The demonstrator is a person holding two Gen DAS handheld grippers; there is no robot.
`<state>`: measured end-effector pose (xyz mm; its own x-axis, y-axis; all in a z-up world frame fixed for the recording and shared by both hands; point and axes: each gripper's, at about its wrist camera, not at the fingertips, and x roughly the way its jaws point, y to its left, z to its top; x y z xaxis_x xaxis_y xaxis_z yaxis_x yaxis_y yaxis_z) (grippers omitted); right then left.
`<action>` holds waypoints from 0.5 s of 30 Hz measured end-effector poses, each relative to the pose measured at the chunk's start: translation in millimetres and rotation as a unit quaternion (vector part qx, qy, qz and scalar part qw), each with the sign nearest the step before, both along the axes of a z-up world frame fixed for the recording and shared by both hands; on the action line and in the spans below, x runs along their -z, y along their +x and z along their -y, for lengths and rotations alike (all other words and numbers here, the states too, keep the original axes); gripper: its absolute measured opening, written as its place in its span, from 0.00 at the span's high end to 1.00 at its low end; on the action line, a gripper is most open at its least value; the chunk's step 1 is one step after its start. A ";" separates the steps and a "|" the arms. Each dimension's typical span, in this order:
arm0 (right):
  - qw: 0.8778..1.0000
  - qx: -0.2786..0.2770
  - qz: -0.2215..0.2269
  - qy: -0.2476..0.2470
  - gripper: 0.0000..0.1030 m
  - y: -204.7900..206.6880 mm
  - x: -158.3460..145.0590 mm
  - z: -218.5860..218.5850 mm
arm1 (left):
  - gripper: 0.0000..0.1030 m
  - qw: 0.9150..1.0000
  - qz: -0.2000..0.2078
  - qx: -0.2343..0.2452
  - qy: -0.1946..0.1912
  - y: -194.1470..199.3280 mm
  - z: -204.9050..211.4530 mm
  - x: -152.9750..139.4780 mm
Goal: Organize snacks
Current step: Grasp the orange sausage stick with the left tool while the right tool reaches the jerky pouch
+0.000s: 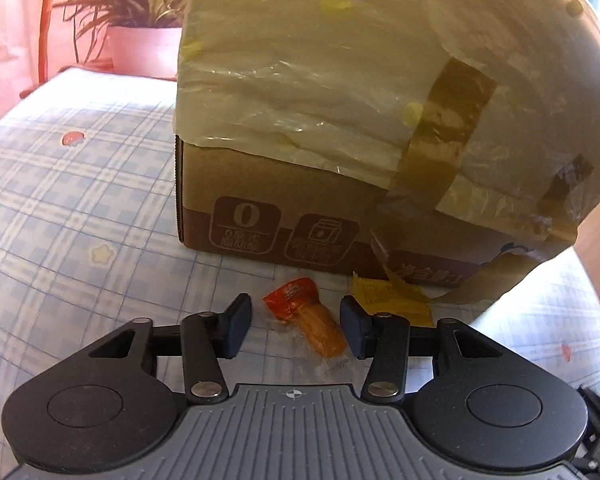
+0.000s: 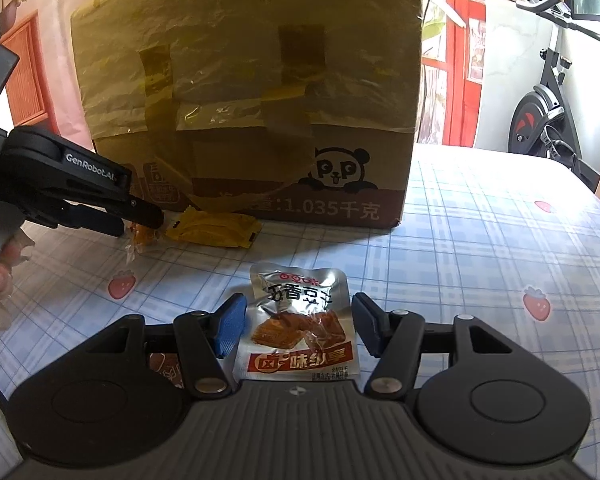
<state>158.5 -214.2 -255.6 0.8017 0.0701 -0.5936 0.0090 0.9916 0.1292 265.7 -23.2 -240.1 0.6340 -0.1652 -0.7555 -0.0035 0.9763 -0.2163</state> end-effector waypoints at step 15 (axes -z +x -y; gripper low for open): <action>1.000 0.000 0.001 0.002 0.41 0.1 -0.5 0.3 | 0.70 0.999 0.010 0.050 0.001 -33.1 -15.4 -6.6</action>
